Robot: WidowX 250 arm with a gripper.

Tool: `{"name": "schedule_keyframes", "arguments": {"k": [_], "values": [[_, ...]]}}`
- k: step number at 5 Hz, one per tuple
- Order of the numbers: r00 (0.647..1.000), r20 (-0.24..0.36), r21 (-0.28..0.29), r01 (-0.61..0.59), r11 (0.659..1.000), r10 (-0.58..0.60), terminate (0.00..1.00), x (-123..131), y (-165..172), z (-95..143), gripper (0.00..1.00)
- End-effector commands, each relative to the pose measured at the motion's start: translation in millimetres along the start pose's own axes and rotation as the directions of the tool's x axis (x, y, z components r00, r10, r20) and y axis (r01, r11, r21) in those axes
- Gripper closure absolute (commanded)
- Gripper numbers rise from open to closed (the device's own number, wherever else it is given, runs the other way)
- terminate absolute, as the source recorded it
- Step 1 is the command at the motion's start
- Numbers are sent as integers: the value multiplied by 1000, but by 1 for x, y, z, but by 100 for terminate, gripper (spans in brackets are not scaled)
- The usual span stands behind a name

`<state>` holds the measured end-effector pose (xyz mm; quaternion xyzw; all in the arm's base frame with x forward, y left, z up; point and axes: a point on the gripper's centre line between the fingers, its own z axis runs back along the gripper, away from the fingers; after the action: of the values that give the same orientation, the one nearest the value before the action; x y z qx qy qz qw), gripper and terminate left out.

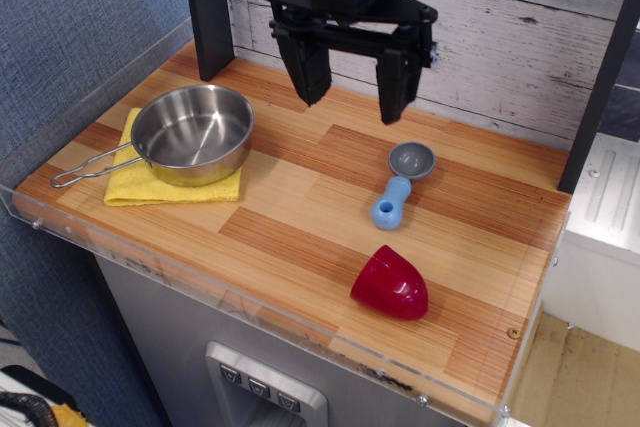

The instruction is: Move red object into pot

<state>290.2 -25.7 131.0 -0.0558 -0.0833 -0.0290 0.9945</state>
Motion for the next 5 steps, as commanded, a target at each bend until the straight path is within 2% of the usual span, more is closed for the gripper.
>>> {"name": "schedule_keyframes", "arguments": {"k": [1, 2, 5], "values": [[998, 16, -32, 67, 997, -66, 0, -20, -16, -5, 0], [997, 6, -48, 72, 996, -72, 0, -35, -19, -14, 0], [990, -42, -10, 133, 991, -134, 0, -63, -38, -30, 0]]}}
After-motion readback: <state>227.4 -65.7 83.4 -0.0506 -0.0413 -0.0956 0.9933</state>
